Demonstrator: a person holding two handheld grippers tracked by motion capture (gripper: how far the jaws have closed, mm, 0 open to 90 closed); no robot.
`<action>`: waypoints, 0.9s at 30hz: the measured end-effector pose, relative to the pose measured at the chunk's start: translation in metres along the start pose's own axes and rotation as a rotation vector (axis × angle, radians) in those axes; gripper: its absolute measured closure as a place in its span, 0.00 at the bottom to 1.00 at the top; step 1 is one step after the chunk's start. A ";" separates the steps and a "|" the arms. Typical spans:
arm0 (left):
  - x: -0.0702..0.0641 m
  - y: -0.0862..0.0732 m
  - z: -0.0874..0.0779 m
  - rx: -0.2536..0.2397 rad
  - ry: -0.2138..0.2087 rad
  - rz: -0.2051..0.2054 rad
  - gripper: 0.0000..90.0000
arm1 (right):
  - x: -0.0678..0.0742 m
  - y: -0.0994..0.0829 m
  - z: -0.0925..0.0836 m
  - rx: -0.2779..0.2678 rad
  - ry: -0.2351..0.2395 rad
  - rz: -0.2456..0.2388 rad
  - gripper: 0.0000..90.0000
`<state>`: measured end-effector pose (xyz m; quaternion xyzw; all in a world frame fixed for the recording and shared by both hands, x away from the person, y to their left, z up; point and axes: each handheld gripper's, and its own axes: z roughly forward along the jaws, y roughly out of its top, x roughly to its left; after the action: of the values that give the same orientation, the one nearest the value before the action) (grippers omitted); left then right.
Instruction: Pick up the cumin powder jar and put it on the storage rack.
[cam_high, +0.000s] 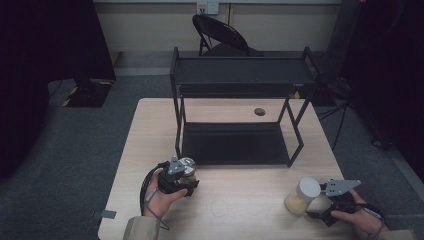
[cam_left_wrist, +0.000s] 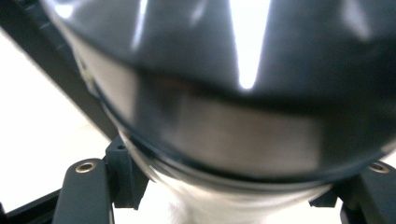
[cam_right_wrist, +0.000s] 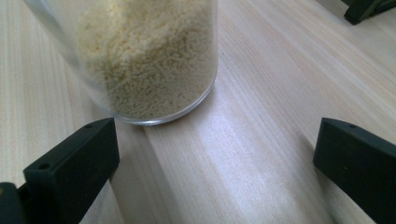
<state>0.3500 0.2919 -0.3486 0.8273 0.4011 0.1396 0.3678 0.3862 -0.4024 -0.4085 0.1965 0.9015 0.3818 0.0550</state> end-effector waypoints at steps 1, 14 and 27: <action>-0.001 0.002 0.001 -0.003 -0.004 0.004 0.35 | 0.000 0.000 0.000 0.000 0.000 0.000 0.00; -0.006 0.036 0.003 -0.001 -0.031 0.047 0.35 | 0.000 0.000 0.000 0.000 0.000 0.001 0.00; -0.003 0.065 0.001 -0.005 -0.064 0.062 0.35 | 0.000 0.000 0.000 0.000 0.000 0.001 0.00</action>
<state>0.3852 0.2624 -0.3023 0.8424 0.3631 0.1253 0.3780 0.3862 -0.4024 -0.4086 0.1969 0.9013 0.3820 0.0547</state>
